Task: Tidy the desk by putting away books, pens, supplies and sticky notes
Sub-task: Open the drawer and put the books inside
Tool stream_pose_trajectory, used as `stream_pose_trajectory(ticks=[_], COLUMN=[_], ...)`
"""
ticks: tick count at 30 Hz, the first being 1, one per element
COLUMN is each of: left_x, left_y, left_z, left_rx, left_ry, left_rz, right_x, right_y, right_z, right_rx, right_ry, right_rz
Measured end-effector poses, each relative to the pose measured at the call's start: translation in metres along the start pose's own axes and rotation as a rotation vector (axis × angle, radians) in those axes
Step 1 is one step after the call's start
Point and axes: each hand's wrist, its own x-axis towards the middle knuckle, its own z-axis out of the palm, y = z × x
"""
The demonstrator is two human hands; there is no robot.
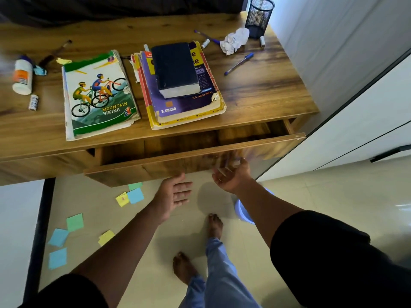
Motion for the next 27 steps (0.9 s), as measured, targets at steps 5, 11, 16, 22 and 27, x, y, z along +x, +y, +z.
stream_pose_trajectory(ticks=[5,11,16,22,27], left_x=[-0.041,-0.056,-0.050,-0.058,-0.073], left_y=[0.029,0.058,0.039,0.032,0.019], left_z=[0.029,0.029,0.010,0.011,0.014], left_rx=[0.596,1.181,1.301,1.292,1.270], left_ry=[0.012,0.352,0.386,0.345,0.330], left_rz=[0.450,1.056,0.776,0.701,0.666], right_x=[-0.017,-0.082,-0.142,-0.149,-0.142], right_y=[0.014,0.045,0.067,0.028,0.002], right_z=[-0.015,-0.020,-0.019,-0.002,-0.012], right_rx=[-0.036,-0.825,-1.562,-1.924,-2.331], right_ry=[0.072,0.229,0.276,0.118,-0.003], right_rz=[-0.051,-0.408,-1.118,-1.463,-1.104])
